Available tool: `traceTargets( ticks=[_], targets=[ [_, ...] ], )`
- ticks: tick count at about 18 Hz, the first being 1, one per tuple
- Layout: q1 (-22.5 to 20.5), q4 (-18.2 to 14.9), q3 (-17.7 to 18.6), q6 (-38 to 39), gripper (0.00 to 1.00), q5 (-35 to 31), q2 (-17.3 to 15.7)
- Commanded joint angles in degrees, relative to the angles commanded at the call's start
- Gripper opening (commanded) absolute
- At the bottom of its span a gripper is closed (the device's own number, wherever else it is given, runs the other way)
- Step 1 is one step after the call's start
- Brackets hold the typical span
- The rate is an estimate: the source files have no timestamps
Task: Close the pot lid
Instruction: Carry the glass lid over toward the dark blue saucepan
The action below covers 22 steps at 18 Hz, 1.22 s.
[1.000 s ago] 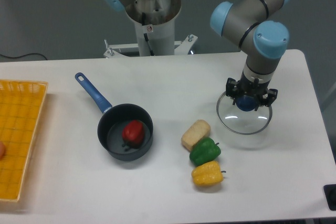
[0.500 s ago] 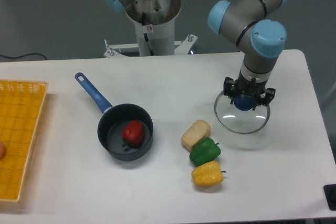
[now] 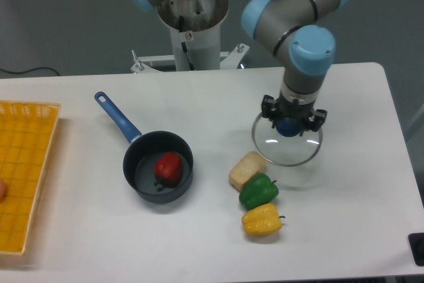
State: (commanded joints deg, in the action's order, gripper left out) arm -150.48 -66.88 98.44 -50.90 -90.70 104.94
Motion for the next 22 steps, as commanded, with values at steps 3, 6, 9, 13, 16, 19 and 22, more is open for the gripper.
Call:
traceTargets(
  ticks=[3, 6, 9, 13, 16, 19, 22],
  targets=[
    [2.5, -0.4, 0.4, 3.0, 0.55, 0.1, -0.8],
    [4.9, -0.4, 0.4, 5.2, 0.55, 0.4, -1.1],
    [7.3, -0.3, 0.6, 6.3, 0.54, 0.6, -1.3],
    [10.2, -0.1, 0.6, 7.6, 0.52, 1.2, -1.7],
    [12.1, 0.2, 0.7, 7.9, 0.52, 1.8, -1.8],
    [13.5, 0.3, 1.3, 8.9, 0.52, 2.0, -2.5],
    [15.4, 0.5, 1.4, 11.0, 0.52, 2.2, -2.7]
  ],
)
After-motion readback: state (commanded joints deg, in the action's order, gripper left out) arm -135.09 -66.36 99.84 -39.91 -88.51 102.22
